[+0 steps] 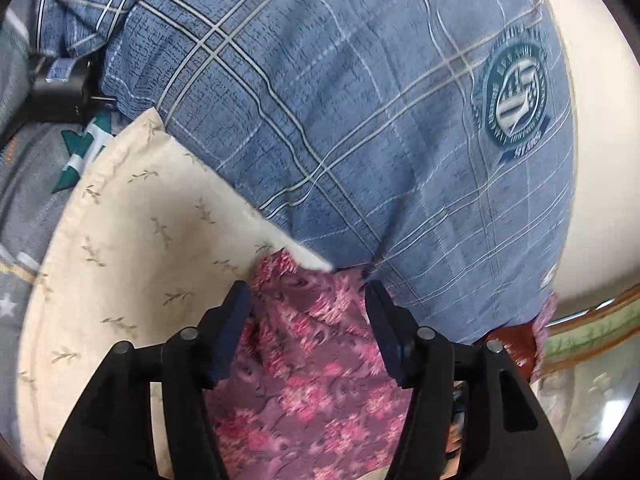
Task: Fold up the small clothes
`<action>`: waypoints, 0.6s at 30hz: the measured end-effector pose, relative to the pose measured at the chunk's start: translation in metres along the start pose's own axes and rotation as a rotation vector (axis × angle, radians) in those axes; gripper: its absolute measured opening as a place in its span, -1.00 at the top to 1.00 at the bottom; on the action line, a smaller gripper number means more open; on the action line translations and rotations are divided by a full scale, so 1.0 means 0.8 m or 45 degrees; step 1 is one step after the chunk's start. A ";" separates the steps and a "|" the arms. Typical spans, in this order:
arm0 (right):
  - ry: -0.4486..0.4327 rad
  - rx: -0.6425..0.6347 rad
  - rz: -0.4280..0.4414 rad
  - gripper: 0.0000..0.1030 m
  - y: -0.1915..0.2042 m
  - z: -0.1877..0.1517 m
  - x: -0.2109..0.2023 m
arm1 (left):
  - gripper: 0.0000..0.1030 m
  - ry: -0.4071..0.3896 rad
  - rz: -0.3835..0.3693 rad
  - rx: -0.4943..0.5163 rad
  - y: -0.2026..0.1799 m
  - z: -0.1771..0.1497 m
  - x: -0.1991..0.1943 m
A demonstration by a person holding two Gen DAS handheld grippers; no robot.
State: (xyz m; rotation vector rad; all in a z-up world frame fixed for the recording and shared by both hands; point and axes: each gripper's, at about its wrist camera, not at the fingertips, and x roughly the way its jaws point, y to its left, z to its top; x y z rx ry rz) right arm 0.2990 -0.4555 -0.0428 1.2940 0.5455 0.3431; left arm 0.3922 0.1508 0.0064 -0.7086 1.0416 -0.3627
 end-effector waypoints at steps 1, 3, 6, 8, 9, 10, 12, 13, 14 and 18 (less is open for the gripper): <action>-0.030 0.027 -0.001 -0.19 0.001 0.004 -0.008 | -0.13 0.014 0.039 0.070 -0.006 -0.005 0.000; -0.005 -0.079 -0.109 -0.19 0.018 0.007 -0.015 | -0.13 0.075 0.110 0.250 -0.020 -0.024 0.007; 0.116 -0.361 -0.325 -0.19 0.045 -0.003 -0.012 | -0.13 0.189 0.167 0.499 -0.025 -0.062 0.015; 0.187 -0.514 -0.460 -0.19 0.053 -0.013 -0.002 | -0.13 0.266 0.182 0.588 -0.017 -0.081 0.020; 0.214 -0.583 -0.522 -0.19 0.053 -0.018 0.003 | -0.13 0.295 0.196 0.615 -0.013 -0.087 0.023; 0.257 -0.659 -0.586 -0.19 0.054 -0.023 0.012 | -0.13 0.317 0.227 0.640 -0.009 -0.091 0.029; 0.349 -0.823 -0.749 -0.06 0.053 -0.036 0.039 | -0.13 0.334 0.310 0.671 -0.009 -0.089 0.044; 0.381 -0.877 -0.778 0.06 0.048 -0.040 0.044 | -0.13 0.330 0.335 0.673 -0.012 -0.084 0.053; 0.403 -0.912 -0.786 0.26 0.047 -0.043 0.056 | -0.13 0.310 0.355 0.662 -0.018 -0.075 0.062; 0.318 -0.843 -0.791 0.25 0.045 -0.022 0.078 | -0.13 0.128 0.410 0.535 -0.038 -0.019 0.083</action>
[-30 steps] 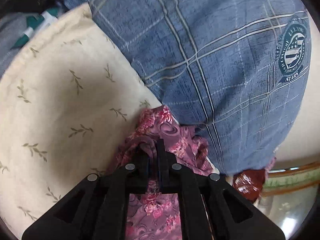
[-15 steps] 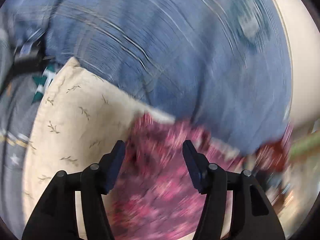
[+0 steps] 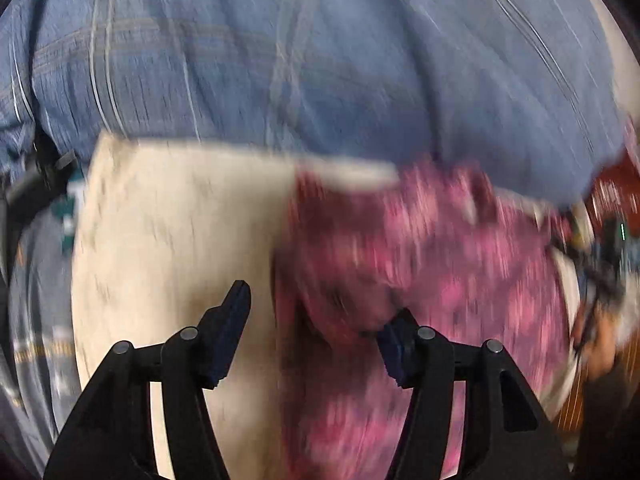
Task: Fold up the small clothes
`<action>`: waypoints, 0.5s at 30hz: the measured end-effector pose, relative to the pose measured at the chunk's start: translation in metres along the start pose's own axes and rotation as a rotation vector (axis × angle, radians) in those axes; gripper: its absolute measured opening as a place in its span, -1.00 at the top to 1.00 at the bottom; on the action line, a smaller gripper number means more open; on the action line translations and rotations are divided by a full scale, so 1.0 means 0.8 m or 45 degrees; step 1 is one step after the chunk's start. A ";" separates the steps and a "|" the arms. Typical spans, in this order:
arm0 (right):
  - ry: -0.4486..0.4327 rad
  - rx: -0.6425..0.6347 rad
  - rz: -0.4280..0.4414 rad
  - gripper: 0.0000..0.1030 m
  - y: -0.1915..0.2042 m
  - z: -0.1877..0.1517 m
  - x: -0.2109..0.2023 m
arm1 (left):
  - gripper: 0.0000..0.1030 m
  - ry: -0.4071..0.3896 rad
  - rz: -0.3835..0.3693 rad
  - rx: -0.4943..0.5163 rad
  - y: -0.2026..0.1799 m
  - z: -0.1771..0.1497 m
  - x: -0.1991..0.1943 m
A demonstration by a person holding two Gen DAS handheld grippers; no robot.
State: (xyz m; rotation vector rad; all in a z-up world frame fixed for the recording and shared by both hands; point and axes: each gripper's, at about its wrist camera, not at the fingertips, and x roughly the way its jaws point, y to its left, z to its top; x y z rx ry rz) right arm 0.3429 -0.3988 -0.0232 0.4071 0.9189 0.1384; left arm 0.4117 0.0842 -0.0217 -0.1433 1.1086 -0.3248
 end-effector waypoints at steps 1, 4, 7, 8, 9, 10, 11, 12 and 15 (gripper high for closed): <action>-0.034 0.060 0.000 0.22 -0.008 0.007 0.000 | -0.13 -0.038 0.015 -0.066 0.006 0.013 -0.001; -0.107 0.245 0.031 0.22 -0.037 0.018 -0.009 | -0.13 -0.083 0.007 -0.266 0.034 0.036 -0.002; -0.131 0.280 0.089 0.19 -0.056 0.011 -0.026 | -0.13 -0.027 -0.093 -0.270 0.045 0.026 0.002; -0.128 0.271 0.105 0.11 -0.060 0.007 -0.031 | -0.13 -0.013 -0.077 -0.236 0.043 0.020 0.003; -0.119 0.264 0.120 0.00 -0.063 0.003 -0.034 | -0.13 0.007 -0.066 -0.204 0.040 0.013 0.004; -0.113 0.265 0.125 -0.03 -0.066 0.001 -0.034 | -0.13 0.021 -0.083 -0.196 0.037 0.008 0.006; -0.103 0.273 0.131 -0.04 -0.068 -0.002 -0.032 | -0.13 0.025 -0.114 -0.206 0.038 0.005 0.004; -0.085 0.300 0.158 -0.04 -0.069 -0.005 -0.028 | -0.13 0.017 -0.181 -0.239 0.042 0.001 0.001; -0.053 0.313 0.182 -0.05 -0.062 -0.009 -0.015 | -0.14 -0.048 -0.359 -0.357 0.063 -0.002 -0.022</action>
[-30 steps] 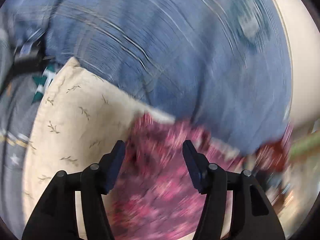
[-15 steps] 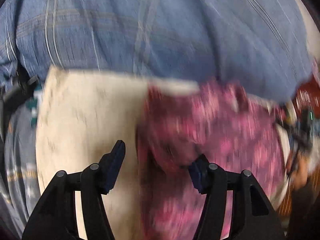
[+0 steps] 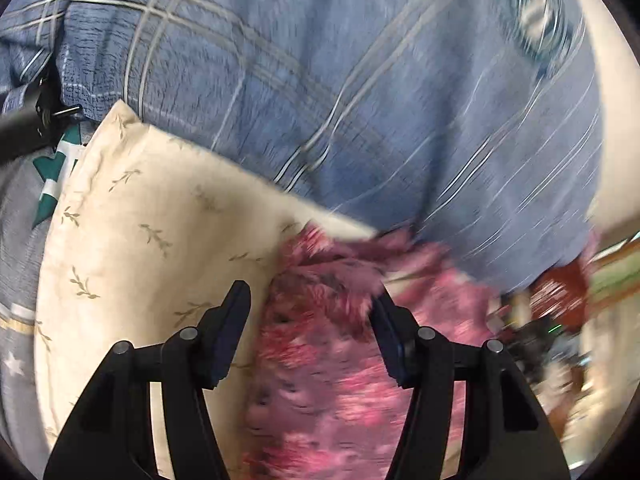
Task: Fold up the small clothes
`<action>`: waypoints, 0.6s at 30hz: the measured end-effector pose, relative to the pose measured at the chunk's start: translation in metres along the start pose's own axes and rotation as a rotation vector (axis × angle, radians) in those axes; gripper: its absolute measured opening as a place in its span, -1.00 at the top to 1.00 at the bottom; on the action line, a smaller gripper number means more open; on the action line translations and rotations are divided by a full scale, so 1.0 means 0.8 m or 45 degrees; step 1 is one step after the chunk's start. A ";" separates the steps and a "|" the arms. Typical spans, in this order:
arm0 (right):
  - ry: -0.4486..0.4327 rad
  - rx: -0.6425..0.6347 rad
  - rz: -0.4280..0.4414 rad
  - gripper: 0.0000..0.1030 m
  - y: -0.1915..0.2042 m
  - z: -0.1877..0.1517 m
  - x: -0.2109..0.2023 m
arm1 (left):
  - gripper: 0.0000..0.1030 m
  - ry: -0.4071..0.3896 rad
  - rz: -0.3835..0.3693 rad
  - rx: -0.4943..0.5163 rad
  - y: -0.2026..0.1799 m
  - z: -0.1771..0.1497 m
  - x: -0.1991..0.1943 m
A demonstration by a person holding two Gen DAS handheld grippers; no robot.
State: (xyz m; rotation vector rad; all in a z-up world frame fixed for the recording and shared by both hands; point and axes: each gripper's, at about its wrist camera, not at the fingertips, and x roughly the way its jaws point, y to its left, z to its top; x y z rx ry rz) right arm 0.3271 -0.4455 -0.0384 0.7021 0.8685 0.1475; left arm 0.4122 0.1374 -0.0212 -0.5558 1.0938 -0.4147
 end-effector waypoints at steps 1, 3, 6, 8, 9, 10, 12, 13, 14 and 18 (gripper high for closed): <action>0.003 -0.013 -0.014 -0.05 0.004 -0.001 0.000 | -0.15 -0.013 -0.008 -0.001 -0.003 0.002 -0.006; 0.003 -0.055 -0.050 -0.05 0.015 -0.003 0.007 | -0.15 -0.030 0.052 0.050 -0.012 0.007 -0.011; 0.000 -0.080 -0.071 -0.05 0.024 0.001 0.011 | -0.21 -0.053 0.087 0.164 -0.021 -0.003 -0.020; 0.004 -0.088 -0.088 -0.05 0.029 0.002 0.020 | -0.46 -0.058 0.080 0.199 -0.019 -0.009 -0.023; 0.006 -0.095 -0.103 -0.05 0.030 0.003 0.023 | -0.55 -0.055 0.107 0.201 -0.016 -0.010 -0.019; 0.006 -0.104 -0.125 -0.05 0.030 0.003 0.026 | -0.55 -0.041 0.138 0.200 -0.017 -0.011 -0.004; 0.004 -0.104 -0.163 -0.04 0.032 0.003 0.034 | -0.55 0.002 0.169 0.209 -0.025 -0.011 0.023; 0.000 -0.102 -0.177 -0.04 0.033 0.001 0.039 | -0.55 0.013 0.193 0.213 -0.028 -0.010 0.035; 0.000 -0.103 -0.192 0.07 0.033 0.001 0.042 | -0.55 0.009 0.212 0.215 -0.032 -0.009 0.046; -0.006 -0.170 -0.154 0.83 0.040 0.002 0.042 | 0.79 -0.005 0.159 0.235 -0.041 0.001 0.060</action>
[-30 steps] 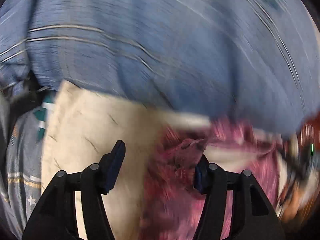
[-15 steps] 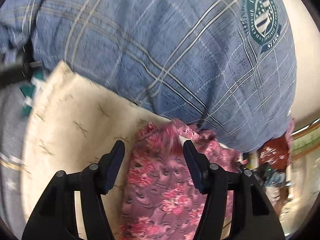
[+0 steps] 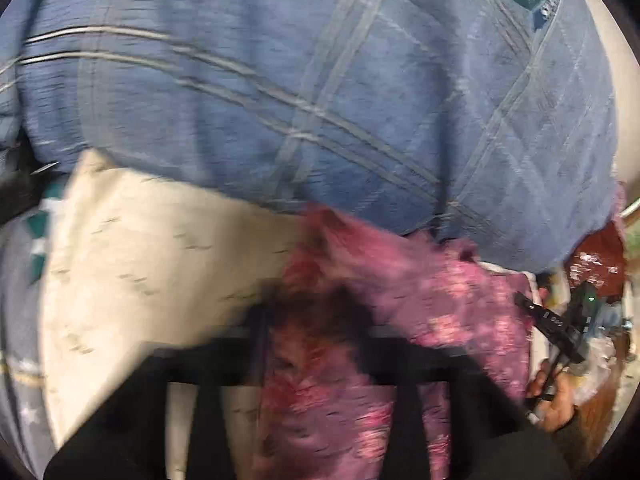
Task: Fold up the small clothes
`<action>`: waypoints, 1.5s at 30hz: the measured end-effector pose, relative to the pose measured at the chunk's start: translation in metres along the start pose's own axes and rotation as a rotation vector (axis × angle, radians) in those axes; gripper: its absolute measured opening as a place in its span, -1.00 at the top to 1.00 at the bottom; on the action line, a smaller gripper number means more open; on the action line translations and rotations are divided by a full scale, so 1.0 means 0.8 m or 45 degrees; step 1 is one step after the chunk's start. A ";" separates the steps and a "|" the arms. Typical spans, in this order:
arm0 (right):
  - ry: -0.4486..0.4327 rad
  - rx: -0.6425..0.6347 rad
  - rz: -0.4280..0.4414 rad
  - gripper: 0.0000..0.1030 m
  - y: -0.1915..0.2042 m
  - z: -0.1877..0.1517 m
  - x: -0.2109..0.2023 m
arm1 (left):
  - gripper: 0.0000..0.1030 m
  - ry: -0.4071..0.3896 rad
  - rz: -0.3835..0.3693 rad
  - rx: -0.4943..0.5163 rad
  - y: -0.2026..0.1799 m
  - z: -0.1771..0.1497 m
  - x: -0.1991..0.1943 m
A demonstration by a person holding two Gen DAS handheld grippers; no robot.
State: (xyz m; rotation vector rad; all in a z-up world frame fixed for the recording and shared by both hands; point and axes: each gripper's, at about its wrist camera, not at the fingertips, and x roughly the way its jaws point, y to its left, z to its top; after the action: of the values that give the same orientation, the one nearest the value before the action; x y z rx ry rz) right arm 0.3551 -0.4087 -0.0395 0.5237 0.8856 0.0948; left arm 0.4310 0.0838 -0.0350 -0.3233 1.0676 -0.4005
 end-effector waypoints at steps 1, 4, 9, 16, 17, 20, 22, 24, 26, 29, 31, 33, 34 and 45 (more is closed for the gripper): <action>-0.046 -0.009 0.037 0.83 0.000 0.002 -0.011 | 0.79 -0.032 -0.001 0.000 -0.004 0.003 -0.001; -0.177 -0.008 0.108 0.89 -0.003 0.010 -0.039 | 0.84 -0.086 0.132 0.035 -0.013 0.013 0.012; 0.013 0.109 -0.059 0.88 -0.043 0.007 0.005 | 0.86 0.013 0.418 -0.042 0.003 0.019 0.064; -0.208 -0.111 0.047 0.76 0.021 -0.038 -0.090 | 0.47 -0.147 0.258 -0.010 -0.026 -0.028 -0.033; -0.222 -0.140 0.077 0.66 0.030 -0.058 -0.105 | 0.30 -0.147 0.274 0.038 -0.038 -0.047 -0.042; -0.169 -0.108 0.098 0.46 0.023 -0.107 -0.108 | 0.02 -0.134 0.260 0.116 -0.052 -0.103 -0.051; -0.053 -0.050 0.028 0.54 0.001 -0.129 -0.085 | 0.03 -0.057 0.300 0.139 -0.056 -0.125 -0.028; -0.086 0.021 0.051 0.55 -0.014 -0.140 -0.094 | 0.02 0.046 0.373 0.117 -0.047 -0.136 -0.002; -0.084 0.080 0.052 0.48 -0.014 -0.140 -0.123 | 0.03 0.017 0.361 0.081 -0.051 -0.142 -0.014; -0.165 0.041 0.147 0.29 -0.003 -0.166 -0.167 | 0.03 -0.050 0.251 0.034 -0.052 -0.167 -0.054; -0.174 -0.019 0.096 0.00 0.012 -0.194 -0.169 | -0.16 -0.060 0.229 0.024 -0.047 -0.190 -0.068; -0.053 -0.040 -0.015 -0.01 0.007 -0.222 -0.139 | -0.22 -0.004 0.257 -0.009 -0.031 -0.213 -0.061; -0.028 -0.042 -0.030 0.02 0.007 -0.231 -0.127 | -0.20 0.062 0.268 -0.027 -0.020 -0.223 -0.051; -0.011 -0.434 -0.002 -0.28 0.197 -0.289 -0.124 | -0.22 0.045 0.036 -0.358 0.075 -0.217 -0.118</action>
State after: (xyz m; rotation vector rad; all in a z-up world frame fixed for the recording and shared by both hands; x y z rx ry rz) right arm 0.1377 -0.2084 -0.0130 0.2051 0.8400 0.2372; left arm 0.2456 0.1699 -0.0656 -0.5520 1.1637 -0.2306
